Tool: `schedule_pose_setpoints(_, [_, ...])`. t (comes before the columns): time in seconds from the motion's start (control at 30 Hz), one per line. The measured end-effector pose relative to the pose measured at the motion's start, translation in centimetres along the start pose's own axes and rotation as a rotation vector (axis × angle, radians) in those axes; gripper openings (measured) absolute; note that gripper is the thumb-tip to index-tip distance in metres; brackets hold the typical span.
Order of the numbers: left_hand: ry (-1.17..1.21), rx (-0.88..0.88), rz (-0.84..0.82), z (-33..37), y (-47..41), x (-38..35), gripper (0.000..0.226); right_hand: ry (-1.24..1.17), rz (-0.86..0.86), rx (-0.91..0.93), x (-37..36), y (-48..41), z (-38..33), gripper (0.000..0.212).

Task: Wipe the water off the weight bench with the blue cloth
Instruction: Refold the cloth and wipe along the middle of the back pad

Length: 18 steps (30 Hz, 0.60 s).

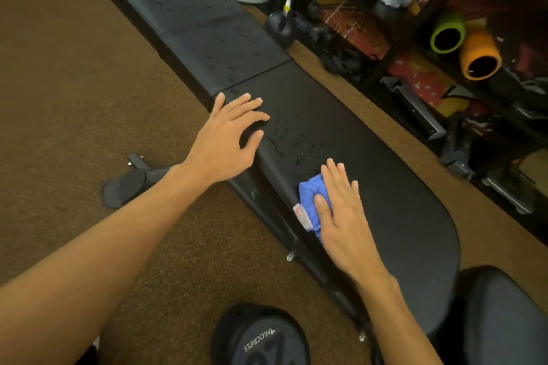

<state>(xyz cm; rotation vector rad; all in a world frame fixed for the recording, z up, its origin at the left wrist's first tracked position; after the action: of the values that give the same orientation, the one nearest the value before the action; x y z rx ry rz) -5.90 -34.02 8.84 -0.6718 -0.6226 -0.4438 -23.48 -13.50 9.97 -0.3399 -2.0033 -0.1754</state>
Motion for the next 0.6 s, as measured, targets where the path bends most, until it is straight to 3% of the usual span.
schedule_pose_setpoints(0.1, [0.006, 0.000, -0.015, 0.1, -0.4, -0.1, 0.039, 0.104, 0.092, -0.047, 0.3, 0.7, -0.3, 0.065])
schedule_pose_setpoints(0.2, [0.039, 0.001, -0.087, -0.7, -1.3, 0.5, 0.036, 0.115, 0.064, -0.028, -1.0, 2.5, -0.7, 0.075])
schedule_pose_setpoints(0.37, [0.036, -0.032, -0.141, -1.1, -1.9, 0.8, 0.038, 0.119, 0.109, -0.036, -2.2, 0.0, -1.8, 0.069])
schedule_pose_setpoints(0.5, [0.044, -0.025, -0.142, -1.2, -1.8, 0.7, 0.038, 0.162, 0.023, 0.180, -2.3, 2.7, -2.3, 0.065])
schedule_pose_setpoints(0.6, [0.047, -0.015, -0.158, -1.1, -1.9, 0.8, 0.039, 0.173, 0.049, 0.080, -1.0, 3.4, 0.7, 0.063])
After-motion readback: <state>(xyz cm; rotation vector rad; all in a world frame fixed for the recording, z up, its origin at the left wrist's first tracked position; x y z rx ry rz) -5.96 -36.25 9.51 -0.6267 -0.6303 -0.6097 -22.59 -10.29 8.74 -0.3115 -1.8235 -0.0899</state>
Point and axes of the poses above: each hand's wrist, its own y-axis away from the middle knuckle, its own x-axis out of the back of the hand, z = x × y, the point moved 5 cm from there along -y, towards the middle knuckle, and after that the axes turned 3 degrees about y, right-handed, at the moved point
